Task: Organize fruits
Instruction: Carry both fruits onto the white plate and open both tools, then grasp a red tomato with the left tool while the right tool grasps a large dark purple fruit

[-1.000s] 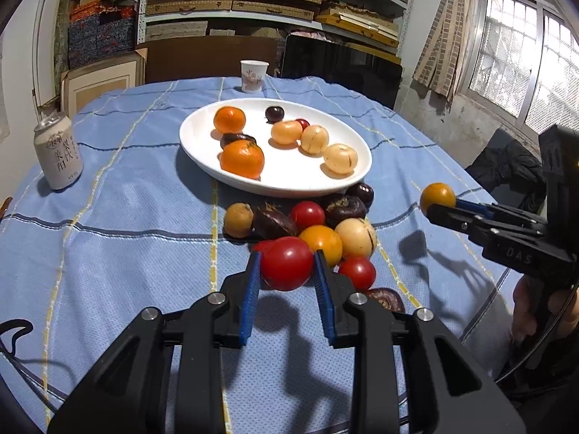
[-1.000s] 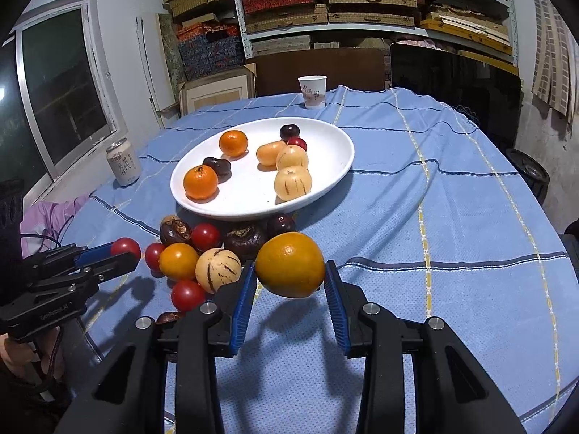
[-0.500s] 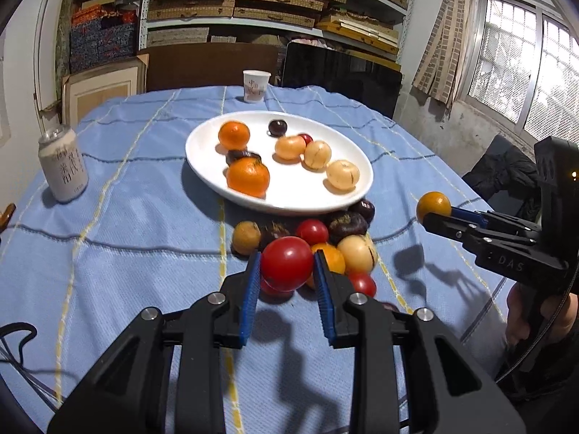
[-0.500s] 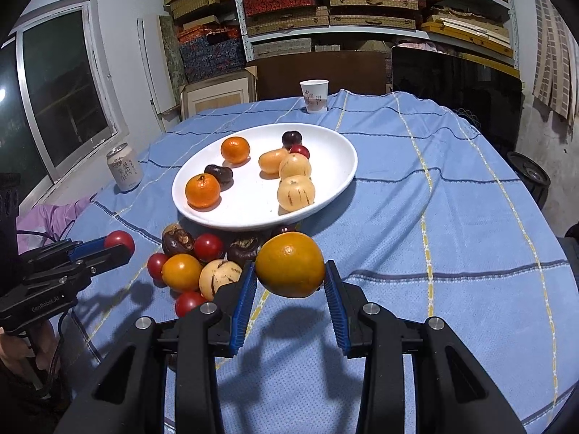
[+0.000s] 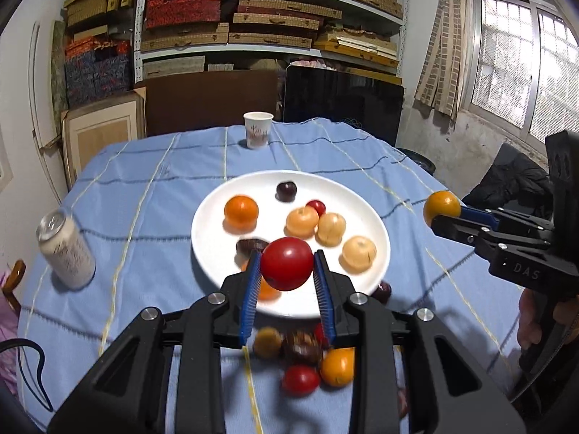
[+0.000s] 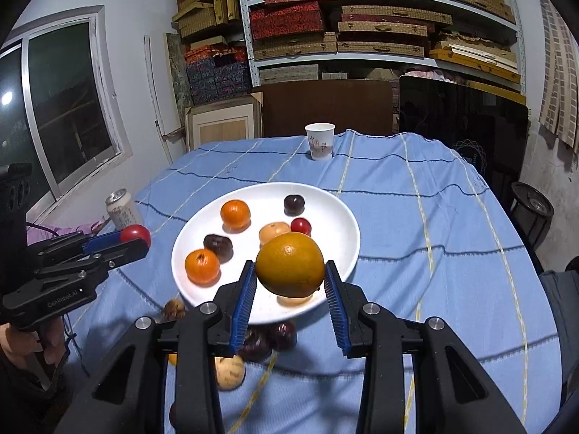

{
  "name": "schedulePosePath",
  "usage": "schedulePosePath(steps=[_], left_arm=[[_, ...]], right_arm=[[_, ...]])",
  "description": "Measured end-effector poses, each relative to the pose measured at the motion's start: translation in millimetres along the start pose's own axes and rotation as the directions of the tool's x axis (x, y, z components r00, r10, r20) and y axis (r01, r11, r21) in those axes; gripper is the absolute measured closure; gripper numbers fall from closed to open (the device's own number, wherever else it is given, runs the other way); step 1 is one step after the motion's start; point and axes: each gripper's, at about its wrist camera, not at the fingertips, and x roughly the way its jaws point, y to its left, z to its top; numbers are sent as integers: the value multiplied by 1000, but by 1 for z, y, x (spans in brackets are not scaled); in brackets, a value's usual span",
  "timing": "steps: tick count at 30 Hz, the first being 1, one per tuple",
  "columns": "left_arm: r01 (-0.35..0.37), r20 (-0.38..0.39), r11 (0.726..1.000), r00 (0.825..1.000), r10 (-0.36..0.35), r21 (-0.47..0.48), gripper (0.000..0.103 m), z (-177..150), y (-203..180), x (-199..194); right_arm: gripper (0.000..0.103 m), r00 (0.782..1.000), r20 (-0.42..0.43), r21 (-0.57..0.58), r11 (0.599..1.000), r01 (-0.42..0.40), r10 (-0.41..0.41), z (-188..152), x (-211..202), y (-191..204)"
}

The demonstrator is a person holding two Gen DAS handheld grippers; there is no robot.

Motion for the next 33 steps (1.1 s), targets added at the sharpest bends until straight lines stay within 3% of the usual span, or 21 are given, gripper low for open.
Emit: schedulePosePath(steps=[13,14,16,17,20,26,33], left_arm=[[21,-127,1000,992,-20,5,75,27,-5,93],[25,-134,1000,991,-23,15,72,26,-7,100],[14,-136,999,991,-10,29,57,24,-10,107],[9,-129,999,992,-5,31,50,23,-10,107],[7,-123,999,992,-2,35,50,20,-10,106],[-14,-87,999,996,18,51,38,6,-7,74],[24,-98,999,995,-20,44,32,-41,-6,29]], right_arm=[[64,994,-106,7,1000,17,-16,24,89,-15],[64,994,-109,10,1000,10,-9,24,94,-16],[63,994,-110,10,1000,1,0,24,102,-16],[58,994,-106,10,1000,-1,2,24,104,-16],[47,997,-79,22,1000,-5,7,24,101,-16],[47,998,-58,40,999,-23,25,13,73,-15],[44,994,-91,80,995,-60,67,-33,38,-15]])
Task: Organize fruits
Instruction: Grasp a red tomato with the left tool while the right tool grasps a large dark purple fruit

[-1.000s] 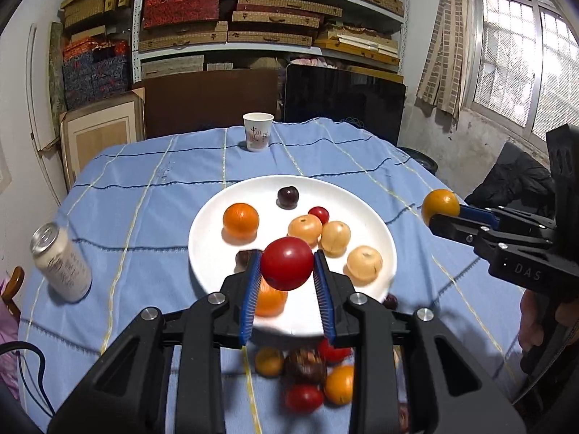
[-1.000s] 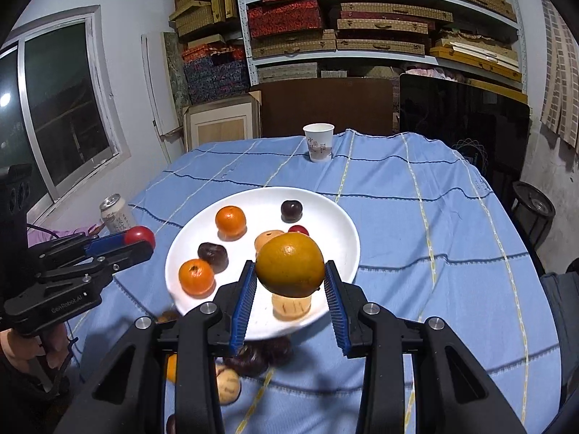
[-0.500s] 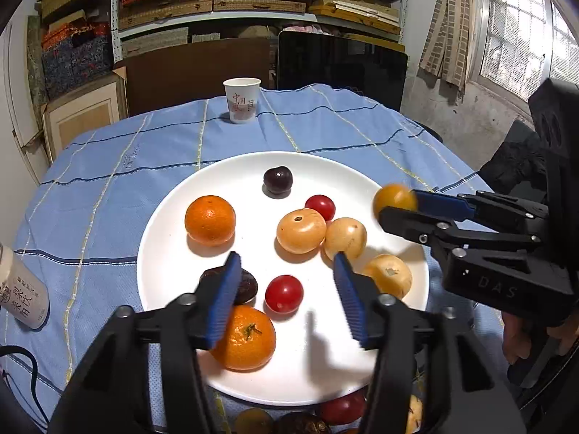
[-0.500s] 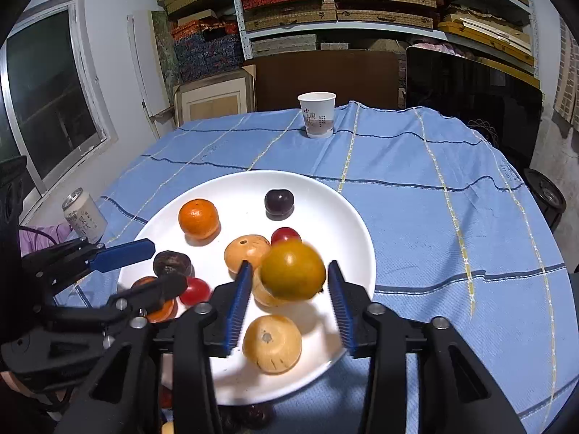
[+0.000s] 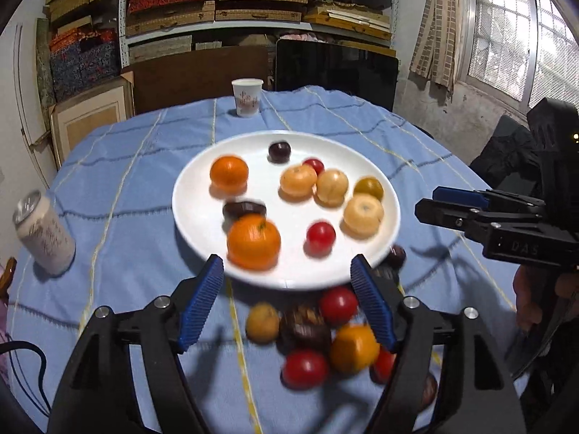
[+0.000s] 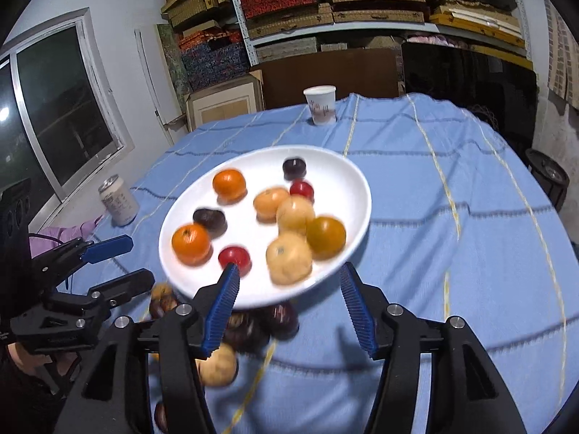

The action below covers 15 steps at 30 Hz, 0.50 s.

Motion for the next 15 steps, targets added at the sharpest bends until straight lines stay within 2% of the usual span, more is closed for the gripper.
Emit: schedulePosePath(steps=[4,7,11,15], left_arm=[[-26,-14,999,1000,26,31,32,-33,-9,-12],[-34,-24,999,999,35,26,30,-50,-10,-17],[-18,-12,997,1000,17,-69,26,-58,6,-26],[-5,-49,989,999,-2,-149,26,-65,17,-22]], right_arm=[[44,999,-31,32,999,-27,28,-34,-13,5],[44,996,-68,7,998,-62,62,-56,-20,22],[44,982,-154,-104,987,-123,106,-82,-22,56],[44,980,-174,-198,971,-136,102,-96,-24,84]])
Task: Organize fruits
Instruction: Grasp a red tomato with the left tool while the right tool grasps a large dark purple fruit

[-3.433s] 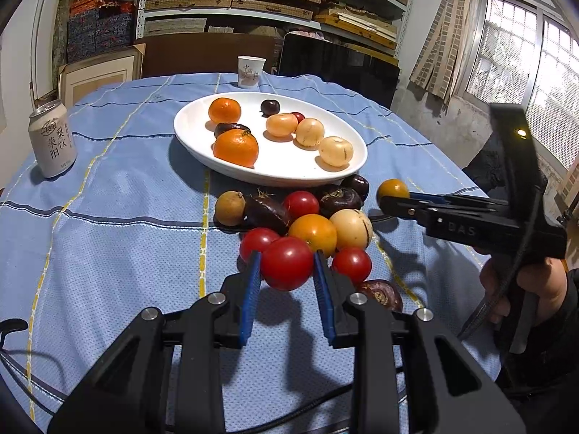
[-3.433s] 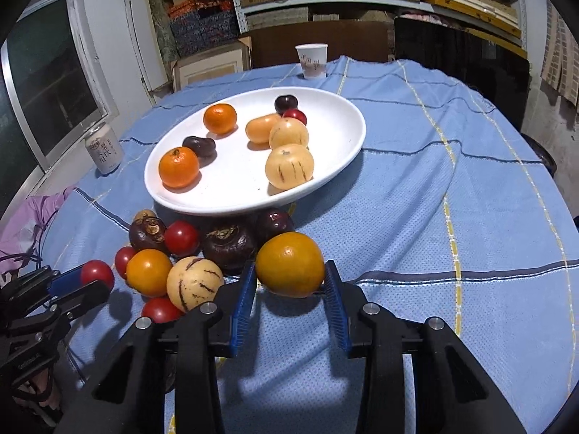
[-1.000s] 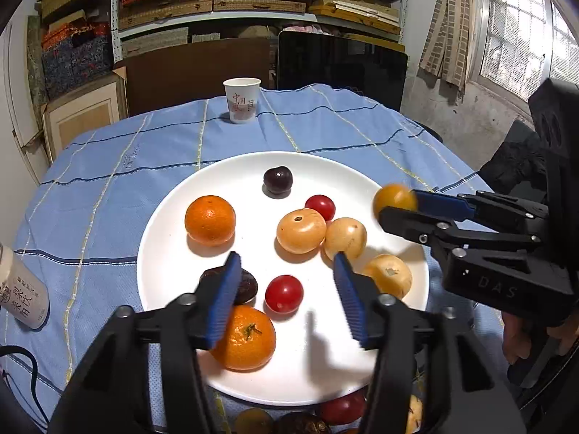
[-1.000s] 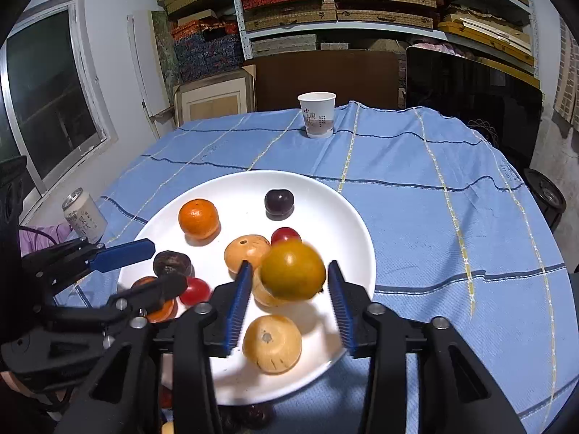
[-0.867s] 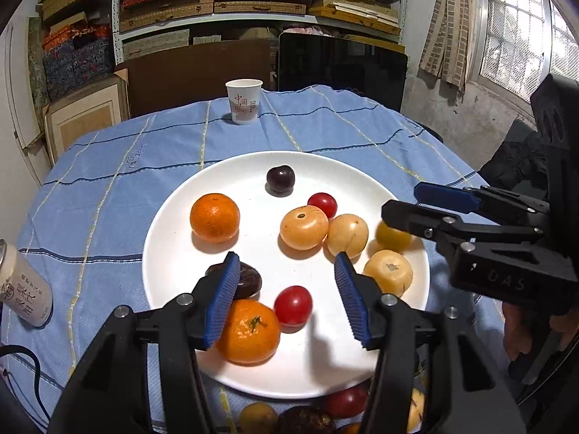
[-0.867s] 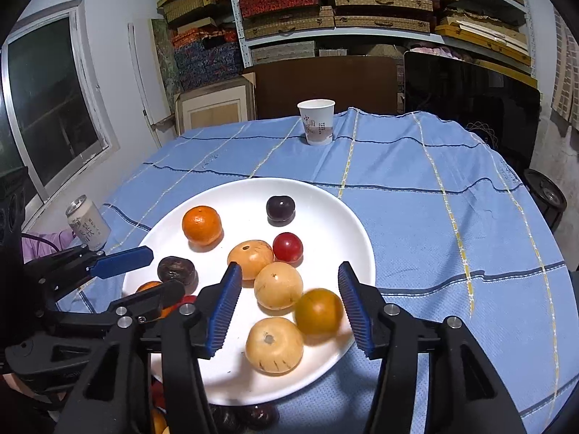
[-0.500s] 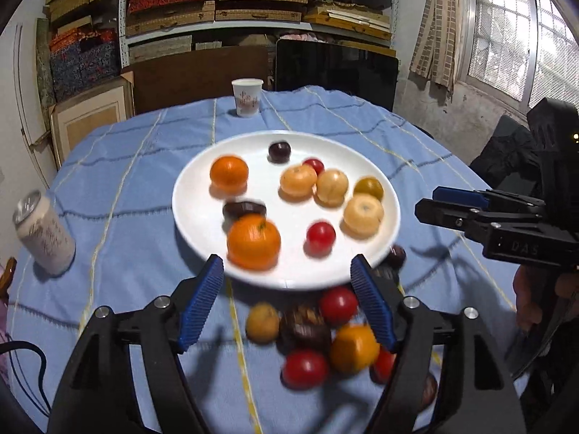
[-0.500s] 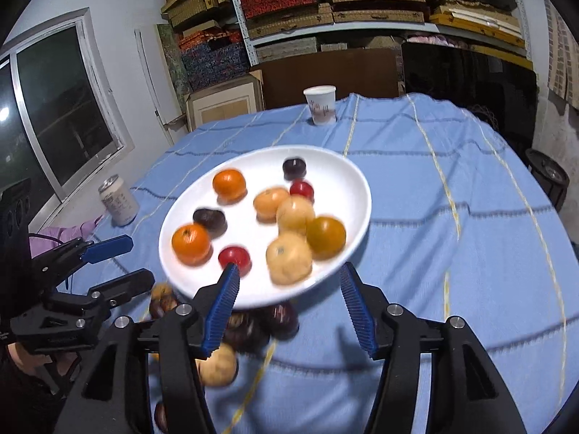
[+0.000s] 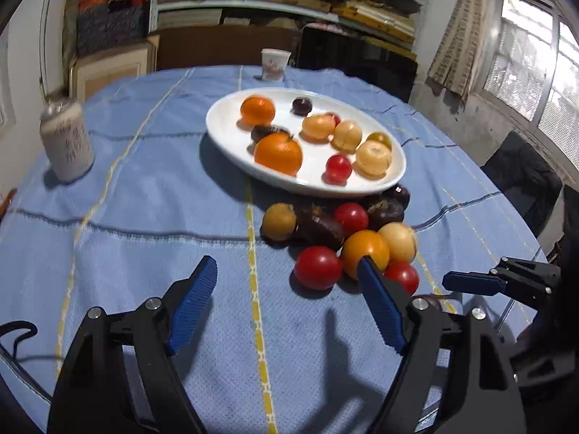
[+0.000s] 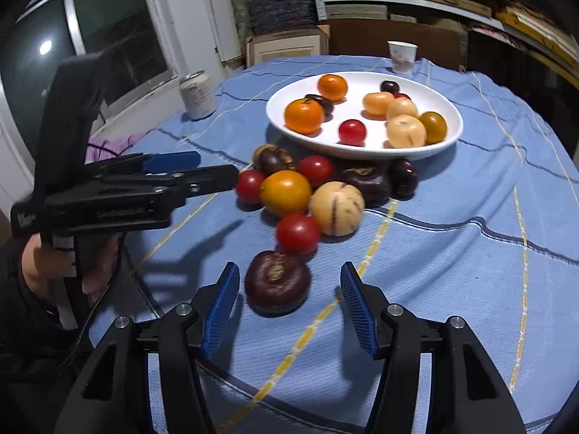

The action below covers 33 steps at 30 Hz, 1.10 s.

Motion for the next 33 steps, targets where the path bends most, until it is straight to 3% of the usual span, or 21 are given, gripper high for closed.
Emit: schedulePosePath(steps=[4,6,7,14,18,23,26,29,31,33], left_arm=[[-6,22,1000,1000,5,21,26,-2,-4,-5],[-8,14,999,1000,8,32,26,-3,-6,-5],[-10,16,999,1000,9,33,26,-4,-7,-5],[-39,-11,994,999,41,100,26,-5,-21,-1],[-112,-44,982,992,120,153,26,-6,-31,9],[-180,-67,964,978,196,198,26,-2,-37,19],[-171,-83,964,978,191,203,26,4,-37,24],[-171,-109,965,975,195,199,30,10,-35,33],[-160,-135,968,973,188,192,39,13,-32,38],[-148,-139,970,974,177,194,55,12,-32,39]], right_arm=[[45,999,-33,-41,999,1,-3,-2,11,16],[52,998,-41,-58,997,44,-46,-4,18,19],[61,997,-32,-67,996,63,-65,-5,18,19],[61,992,15,-32,992,124,-124,-6,0,1],[61,987,54,18,988,154,-155,-1,-11,-23],[61,990,51,77,989,130,-134,-2,-3,-48],[61,994,47,96,991,89,-94,-2,-2,-53],[61,996,47,102,992,74,-79,-2,-2,-53],[61,996,49,105,992,68,-73,-3,-2,-53],[61,996,51,107,992,64,-69,-3,-2,-53]])
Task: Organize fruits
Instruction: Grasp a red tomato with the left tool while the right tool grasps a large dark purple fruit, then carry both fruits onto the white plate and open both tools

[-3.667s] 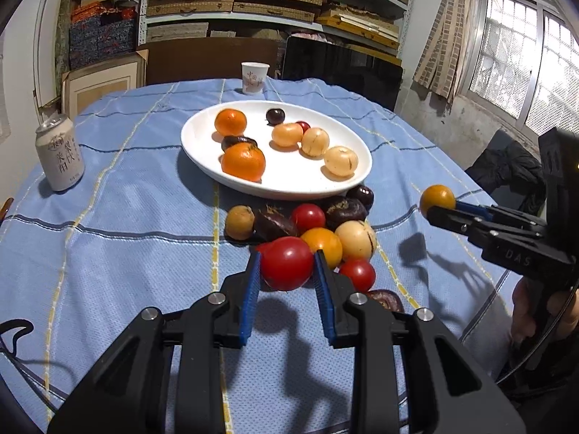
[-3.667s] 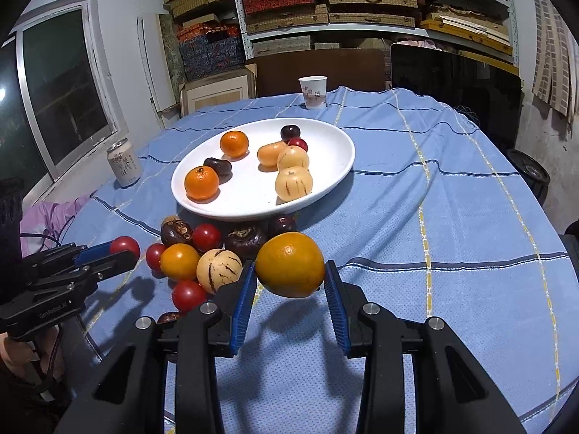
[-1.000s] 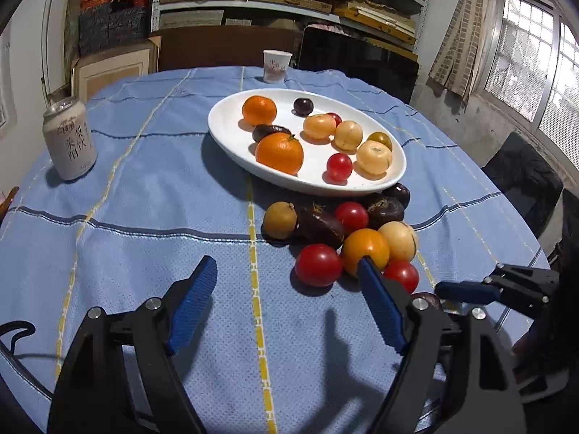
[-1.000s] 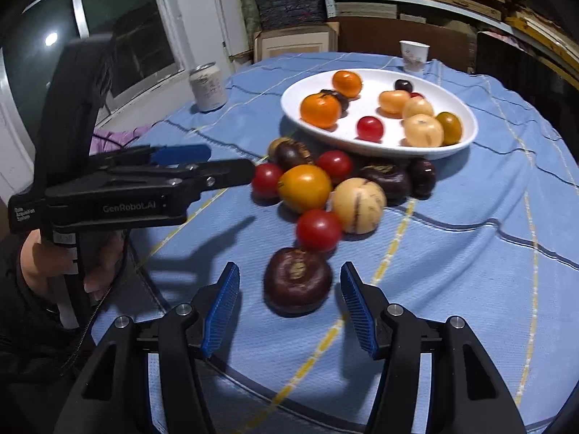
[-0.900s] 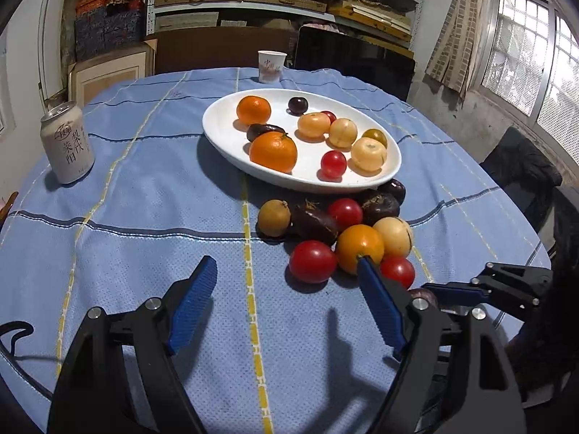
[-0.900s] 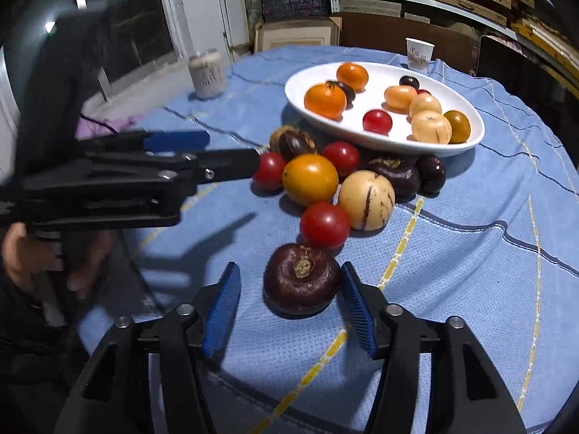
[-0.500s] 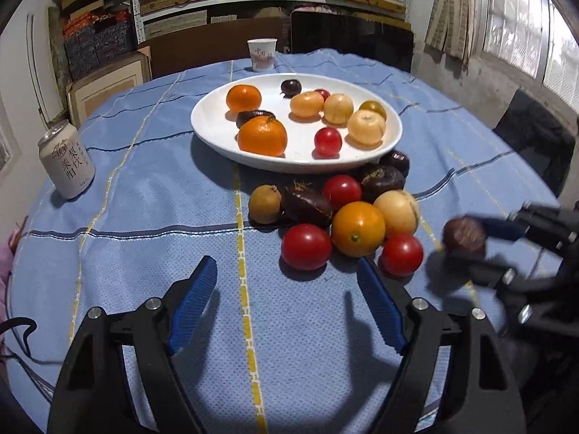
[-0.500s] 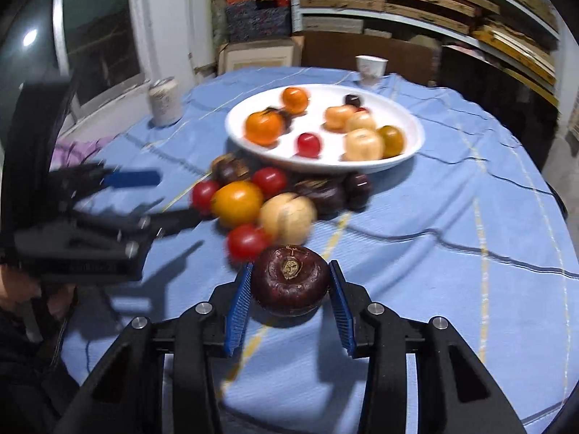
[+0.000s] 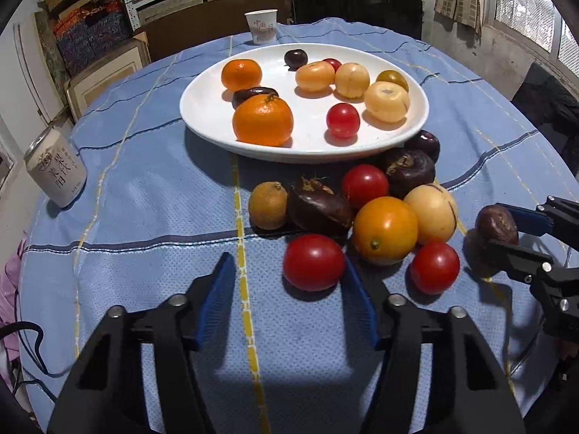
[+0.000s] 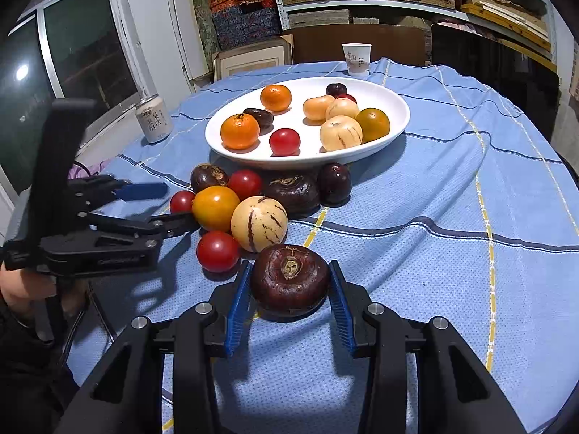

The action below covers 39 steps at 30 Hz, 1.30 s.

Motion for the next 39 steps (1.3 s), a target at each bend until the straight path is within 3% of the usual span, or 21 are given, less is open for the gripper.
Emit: schedulePosePath(steps=[2,12,39], left_arm=[[-10,12,1000,1000,10,15,72,-2,-3,-3],[61,79,998,995,-59,-15,72,-15,-2,-19],[43,123,998,992,-37,-44,72,-19,0,-31]], right_arm=[[61,1000,-1,2,1000,-2,2,0,1,0],[61,1000,9,-2,1000,-2,2,-1,-1,1],[61,999,34,9,1000,5,-6,-1,-4,0]])
